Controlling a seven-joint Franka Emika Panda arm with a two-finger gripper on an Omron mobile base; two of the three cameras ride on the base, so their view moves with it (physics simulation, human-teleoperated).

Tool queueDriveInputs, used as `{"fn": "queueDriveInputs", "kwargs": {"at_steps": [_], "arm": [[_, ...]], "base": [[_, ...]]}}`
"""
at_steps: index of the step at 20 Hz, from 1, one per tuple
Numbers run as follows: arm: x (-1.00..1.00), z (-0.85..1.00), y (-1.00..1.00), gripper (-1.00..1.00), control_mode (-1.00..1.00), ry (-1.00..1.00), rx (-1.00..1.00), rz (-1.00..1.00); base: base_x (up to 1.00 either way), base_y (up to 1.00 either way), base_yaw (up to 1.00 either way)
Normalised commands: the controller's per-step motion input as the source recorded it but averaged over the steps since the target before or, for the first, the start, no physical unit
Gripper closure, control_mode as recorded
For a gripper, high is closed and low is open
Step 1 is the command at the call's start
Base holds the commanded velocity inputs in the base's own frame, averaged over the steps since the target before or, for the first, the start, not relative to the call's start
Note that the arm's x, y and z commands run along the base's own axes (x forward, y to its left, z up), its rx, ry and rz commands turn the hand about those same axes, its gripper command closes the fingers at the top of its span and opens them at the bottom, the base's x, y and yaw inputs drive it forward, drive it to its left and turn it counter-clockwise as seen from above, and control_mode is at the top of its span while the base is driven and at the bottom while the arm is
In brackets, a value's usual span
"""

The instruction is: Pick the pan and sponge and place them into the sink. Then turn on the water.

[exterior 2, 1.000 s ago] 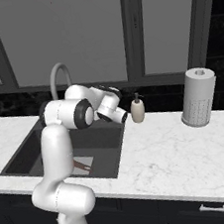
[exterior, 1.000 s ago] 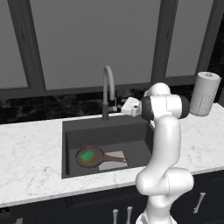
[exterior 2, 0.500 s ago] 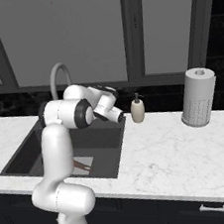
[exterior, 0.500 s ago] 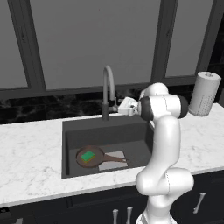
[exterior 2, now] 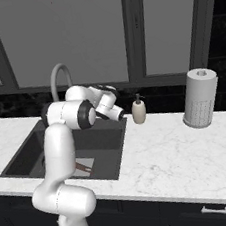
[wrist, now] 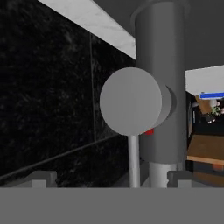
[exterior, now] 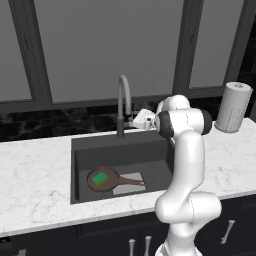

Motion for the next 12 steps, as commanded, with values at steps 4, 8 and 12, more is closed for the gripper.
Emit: {"fn": "queueDriveInputs", "kwargs": {"at_steps": [4, 8, 12], "arm": [[0.27, 0.0, 0.0, -1.0, -1.0, 0.0, 0.0, 0.0], [0.21, 0.0, 0.02, -1.0, -1.0, 0.0, 0.0, 0.0], [0.29, 0.0, 0.04, -1.0, -1.0, 0.0, 0.0, 0.0]], "base": [[0.0, 0.0, 0.0], [0.0, 0.0, 0.0], [0.0, 0.0, 0.0]]}}
